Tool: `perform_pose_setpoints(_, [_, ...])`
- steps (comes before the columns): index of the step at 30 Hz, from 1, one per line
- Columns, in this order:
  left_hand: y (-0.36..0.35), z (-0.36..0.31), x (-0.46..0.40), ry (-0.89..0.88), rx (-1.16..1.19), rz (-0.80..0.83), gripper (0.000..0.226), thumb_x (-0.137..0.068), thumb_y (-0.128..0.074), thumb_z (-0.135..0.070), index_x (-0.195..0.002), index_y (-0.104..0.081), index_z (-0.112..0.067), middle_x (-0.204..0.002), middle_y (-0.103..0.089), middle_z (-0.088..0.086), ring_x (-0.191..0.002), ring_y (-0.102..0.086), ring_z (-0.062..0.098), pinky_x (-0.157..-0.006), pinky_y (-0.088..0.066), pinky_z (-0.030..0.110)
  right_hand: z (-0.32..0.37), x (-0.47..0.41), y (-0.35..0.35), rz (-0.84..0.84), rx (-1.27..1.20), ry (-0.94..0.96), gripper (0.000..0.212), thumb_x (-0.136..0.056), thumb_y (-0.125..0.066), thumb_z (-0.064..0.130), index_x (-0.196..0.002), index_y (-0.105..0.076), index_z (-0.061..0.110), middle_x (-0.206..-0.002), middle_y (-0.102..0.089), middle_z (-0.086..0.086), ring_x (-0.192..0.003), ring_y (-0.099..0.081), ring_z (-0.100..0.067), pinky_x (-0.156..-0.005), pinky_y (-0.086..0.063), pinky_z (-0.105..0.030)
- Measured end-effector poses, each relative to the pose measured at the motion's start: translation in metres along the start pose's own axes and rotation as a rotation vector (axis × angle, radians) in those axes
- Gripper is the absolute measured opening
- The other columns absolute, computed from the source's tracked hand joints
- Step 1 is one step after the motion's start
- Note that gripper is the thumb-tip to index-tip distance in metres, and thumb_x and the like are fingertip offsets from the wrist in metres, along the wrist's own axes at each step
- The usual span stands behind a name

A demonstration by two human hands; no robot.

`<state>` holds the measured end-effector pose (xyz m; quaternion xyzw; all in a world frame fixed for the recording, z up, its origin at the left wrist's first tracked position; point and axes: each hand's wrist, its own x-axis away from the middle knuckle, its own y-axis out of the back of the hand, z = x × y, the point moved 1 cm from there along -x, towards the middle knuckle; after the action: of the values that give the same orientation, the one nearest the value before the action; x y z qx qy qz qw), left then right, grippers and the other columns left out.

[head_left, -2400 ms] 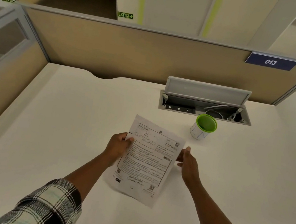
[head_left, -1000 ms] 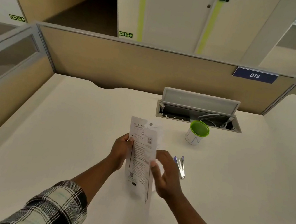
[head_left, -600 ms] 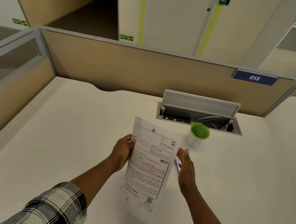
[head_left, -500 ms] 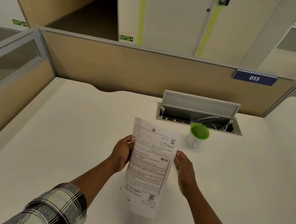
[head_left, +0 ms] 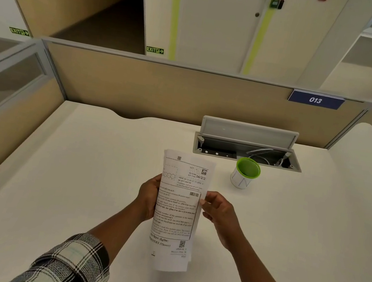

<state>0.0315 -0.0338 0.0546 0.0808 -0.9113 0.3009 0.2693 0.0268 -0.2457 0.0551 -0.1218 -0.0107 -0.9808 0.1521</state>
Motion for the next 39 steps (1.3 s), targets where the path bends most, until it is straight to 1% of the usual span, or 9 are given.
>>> perform_pose_setpoints(5, [0.0,0.001,-0.005,0.151,0.077,0.112,0.052,-0.097,-0.034,-0.026,-0.087,-0.078,0.001,-0.09,-0.075,0.022,-0.08,-0.073,0.039,-0.064,-0.06,0.046,0.003,-0.004,-0.01,0.029,0.064,-0.073,0.031,-0.087,-0.055,0.048,-0.103,-0.064,0.022,-0.11,-0.072,0.006,-0.11,-0.061,-0.019,-0.1,-0.041,-0.043])
perform_pose_setpoints(11, [0.004,0.001,-0.013,0.201,0.021,0.15,0.047,-0.092,-0.04,-0.029,-0.09,-0.078,0.0,-0.096,-0.074,0.022,-0.086,-0.072,0.039,-0.069,-0.059,0.046,-0.009,-0.014,-0.014,0.048,-0.036,-0.18,0.03,-0.1,-0.043,0.04,-0.123,-0.057,0.025,-0.123,-0.067,0.0,-0.12,-0.058,-0.025,-0.109,-0.038,-0.05])
perform_pose_setpoints(17, [0.009,-0.003,-0.017,0.247,0.0,0.189,0.047,-0.093,-0.037,-0.024,-0.091,-0.076,0.002,-0.091,-0.073,0.022,-0.081,-0.072,0.039,-0.068,-0.06,0.045,-0.016,-0.019,-0.017,0.091,-0.102,-0.315,0.059,-0.097,-0.044,0.051,-0.148,-0.027,0.028,-0.143,-0.052,-0.002,-0.131,-0.049,-0.026,-0.117,-0.026,-0.047])
perform_pose_setpoints(21, [0.007,-0.005,-0.014,0.297,-0.041,0.245,0.04,-0.087,-0.043,-0.024,-0.102,-0.068,0.002,-0.092,-0.069,0.021,-0.082,-0.068,0.037,-0.074,-0.059,0.045,-0.016,-0.018,-0.028,0.182,-0.137,-0.314,0.046,-0.099,-0.039,0.049,-0.139,-0.041,0.027,-0.136,-0.058,-0.004,-0.127,-0.053,-0.027,-0.114,-0.033,-0.047])
perform_pose_setpoints(25, [0.008,-0.005,-0.018,0.273,-0.063,0.257,0.046,-0.091,-0.045,-0.025,-0.121,-0.062,0.005,-0.111,-0.065,0.026,-0.1,-0.063,0.042,-0.091,-0.052,0.052,-0.015,-0.019,-0.028,0.098,-0.278,-0.27,0.033,-0.098,-0.051,0.032,-0.123,-0.056,0.01,-0.124,-0.065,-0.014,-0.116,-0.061,-0.033,-0.103,-0.045,-0.05])
perform_pose_setpoints(28, [0.011,-0.008,-0.02,0.137,-0.063,0.175,0.037,-0.095,-0.046,-0.021,-0.115,-0.066,0.003,-0.113,-0.066,0.028,-0.099,-0.064,0.042,-0.094,-0.051,0.056,-0.015,-0.021,-0.017,0.029,-0.301,-0.22,0.027,-0.099,-0.049,0.021,-0.117,-0.06,0.004,-0.116,-0.066,-0.018,-0.103,-0.063,-0.033,-0.097,-0.047,-0.051])
perform_pose_setpoints(32, [0.017,-0.013,-0.021,-0.05,-0.225,-0.063,0.031,-0.095,-0.047,-0.013,-0.074,-0.07,-0.011,-0.086,-0.073,0.014,-0.07,-0.071,0.025,-0.064,-0.059,0.037,-0.009,-0.023,0.002,-0.05,-0.276,-0.141,0.024,-0.097,-0.052,0.013,-0.115,-0.065,0.004,-0.114,-0.07,-0.017,-0.1,-0.066,-0.029,-0.085,-0.053,-0.042])
perform_pose_setpoints(37, [0.022,-0.016,-0.025,-0.185,-0.43,-0.235,0.027,-0.097,-0.041,-0.012,-0.078,-0.06,-0.013,-0.089,-0.073,0.003,-0.075,-0.066,0.018,-0.062,-0.054,0.031,0.003,-0.022,0.018,-0.127,-0.19,-0.005,0.016,-0.089,-0.067,0.014,-0.102,-0.071,0.007,-0.103,-0.074,-0.017,-0.096,-0.07,-0.032,-0.076,-0.056,-0.033])
perform_pose_setpoints(39, [0.021,-0.015,-0.027,-0.212,-0.49,-0.27,0.025,-0.096,-0.043,-0.016,-0.083,-0.064,-0.014,-0.097,-0.073,0.006,-0.085,-0.065,0.022,-0.075,-0.056,0.041,0.01,-0.021,0.017,-0.155,-0.13,0.033,0.026,-0.077,-0.08,0.021,-0.098,-0.071,0.008,-0.099,-0.075,-0.015,-0.094,-0.071,-0.033,-0.078,-0.057,-0.036])
